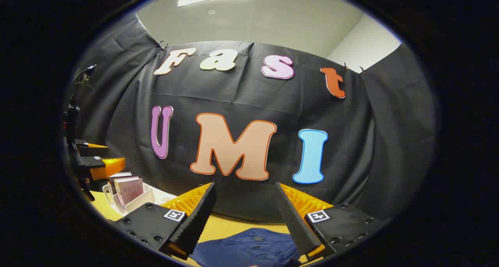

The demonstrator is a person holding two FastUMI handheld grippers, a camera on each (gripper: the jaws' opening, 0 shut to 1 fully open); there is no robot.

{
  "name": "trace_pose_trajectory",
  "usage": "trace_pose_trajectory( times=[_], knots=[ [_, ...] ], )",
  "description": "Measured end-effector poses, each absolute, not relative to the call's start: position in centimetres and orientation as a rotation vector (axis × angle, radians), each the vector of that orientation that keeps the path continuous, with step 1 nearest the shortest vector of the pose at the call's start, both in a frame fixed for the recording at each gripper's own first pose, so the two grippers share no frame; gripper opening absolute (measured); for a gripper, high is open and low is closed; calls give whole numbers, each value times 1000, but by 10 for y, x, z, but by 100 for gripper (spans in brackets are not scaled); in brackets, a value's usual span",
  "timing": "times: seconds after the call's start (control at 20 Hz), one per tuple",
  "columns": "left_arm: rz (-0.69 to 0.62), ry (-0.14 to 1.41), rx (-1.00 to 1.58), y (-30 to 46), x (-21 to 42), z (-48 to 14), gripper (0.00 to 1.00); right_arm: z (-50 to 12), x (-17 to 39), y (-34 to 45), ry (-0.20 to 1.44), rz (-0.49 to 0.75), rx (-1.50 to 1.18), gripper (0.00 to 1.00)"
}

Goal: Open the schoolbag, grab two books from the bookshelf and put them into the schoolbag.

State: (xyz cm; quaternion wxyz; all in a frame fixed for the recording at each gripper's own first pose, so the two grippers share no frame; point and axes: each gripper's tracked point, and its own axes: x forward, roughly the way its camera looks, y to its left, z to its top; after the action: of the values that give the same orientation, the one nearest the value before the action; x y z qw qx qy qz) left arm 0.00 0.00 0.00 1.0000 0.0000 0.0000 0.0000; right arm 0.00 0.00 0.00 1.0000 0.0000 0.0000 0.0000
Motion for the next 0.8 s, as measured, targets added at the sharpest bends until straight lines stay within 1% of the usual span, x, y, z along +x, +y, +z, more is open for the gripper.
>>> trace_pose_trajectory(
  times=[0.1,0.15,0.2,0.35,0.4,0.45,0.55,0.6,0.65,0.7,0.75,0.8],
  knots=[
    [-7,-4,-2,-7,1,4,95,-7,7,-11,32,-20,33,100],
    [-21,-22,1,-10,4,10,95,-6,10,-15,30,-40,55,97],
    [-30,-31,16,-10,8,12,95,-3,12,-18,21,-63,65,100],
    [-44,-45,39,-6,18,16,96,10,18,-17,-20,-89,59,100],
    [-47,-49,29,-4,19,16,95,13,21,-14,-26,-86,49,97],
    [-43,-53,17,-2,21,16,96,15,23,-10,-28,-81,39,100],
    [-37,-29,9,3,27,9,94,19,25,-5,-38,-77,21,100],
    [-29,-22,10,7,29,6,94,21,26,0,-44,-69,13,97],
    [-29,-23,5,9,30,7,94,22,29,4,-44,-64,6,97],
    [-28,-26,1,10,31,8,94,21,30,6,-40,-59,1,100],
    [-25,-26,2,11,31,8,96,18,31,8,-31,-55,-2,97],
    [-24,-26,3,13,32,7,94,16,31,10,-23,-52,-1,97]
  ],
)
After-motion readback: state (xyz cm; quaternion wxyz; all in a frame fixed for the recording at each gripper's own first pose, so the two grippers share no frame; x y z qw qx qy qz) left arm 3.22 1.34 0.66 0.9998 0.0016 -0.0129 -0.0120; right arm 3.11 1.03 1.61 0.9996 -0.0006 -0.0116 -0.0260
